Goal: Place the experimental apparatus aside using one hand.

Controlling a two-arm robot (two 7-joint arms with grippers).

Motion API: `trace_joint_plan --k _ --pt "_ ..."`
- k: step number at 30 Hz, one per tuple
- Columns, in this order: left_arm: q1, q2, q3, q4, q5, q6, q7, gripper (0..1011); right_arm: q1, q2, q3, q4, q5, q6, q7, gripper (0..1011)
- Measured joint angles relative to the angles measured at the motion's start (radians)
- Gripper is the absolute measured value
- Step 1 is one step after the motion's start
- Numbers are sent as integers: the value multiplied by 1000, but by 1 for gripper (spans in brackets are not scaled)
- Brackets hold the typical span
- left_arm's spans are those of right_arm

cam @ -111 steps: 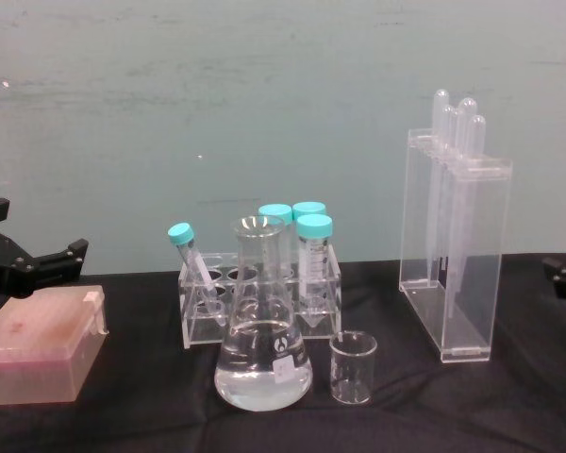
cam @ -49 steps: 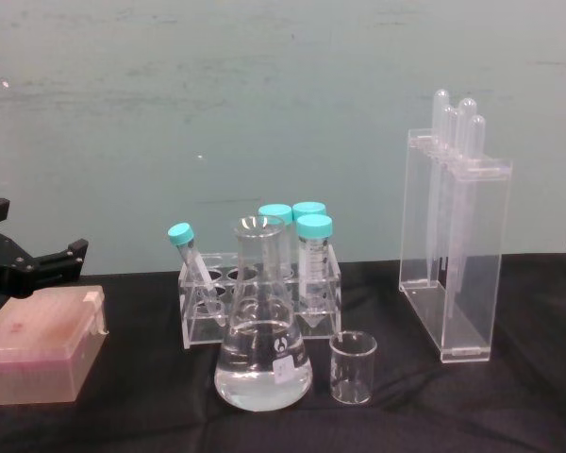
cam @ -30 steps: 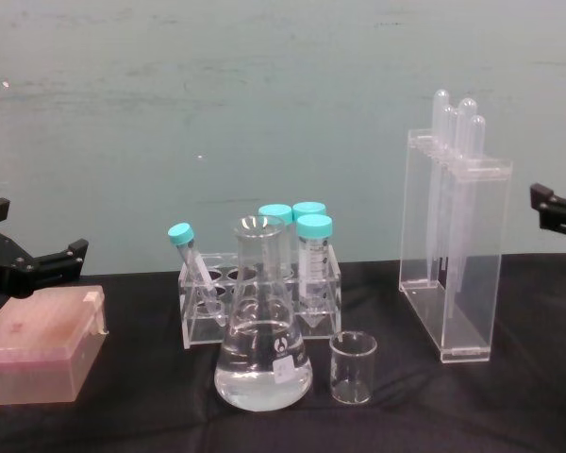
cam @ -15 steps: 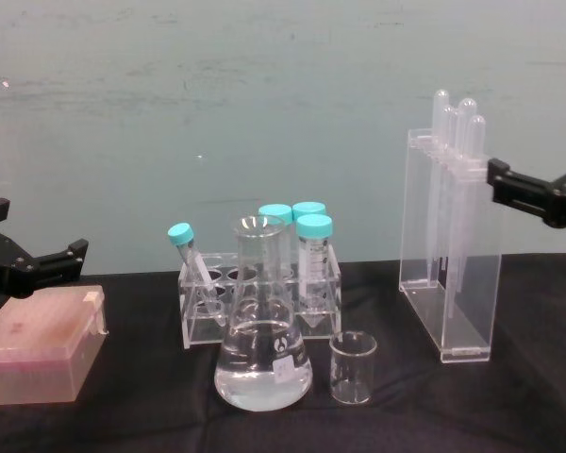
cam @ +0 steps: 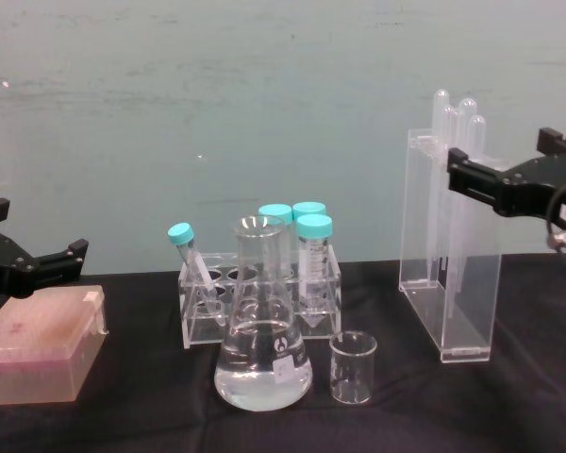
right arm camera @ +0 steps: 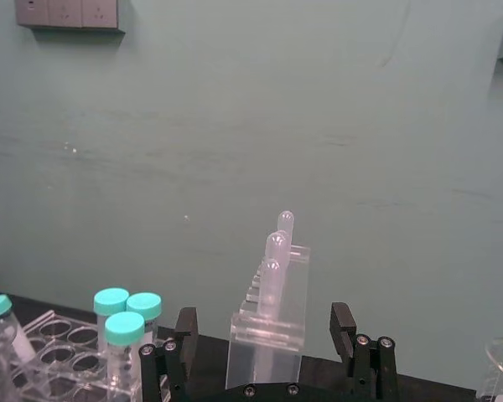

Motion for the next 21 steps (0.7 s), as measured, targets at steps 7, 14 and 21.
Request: trace_joint_plan --k 7,14,21 --pt "0 0 0 0 0 0 0 1000 24 -62 -1 35 -51 -4 -45 1010" --pt "0 0 0 0 0 0 0 1000 50 -117 4 79 -96 -8 -80 1010" --pt "0 0 0 0 0 0 0 1000 73 -151 18 115 -115 -9 -82 1010"
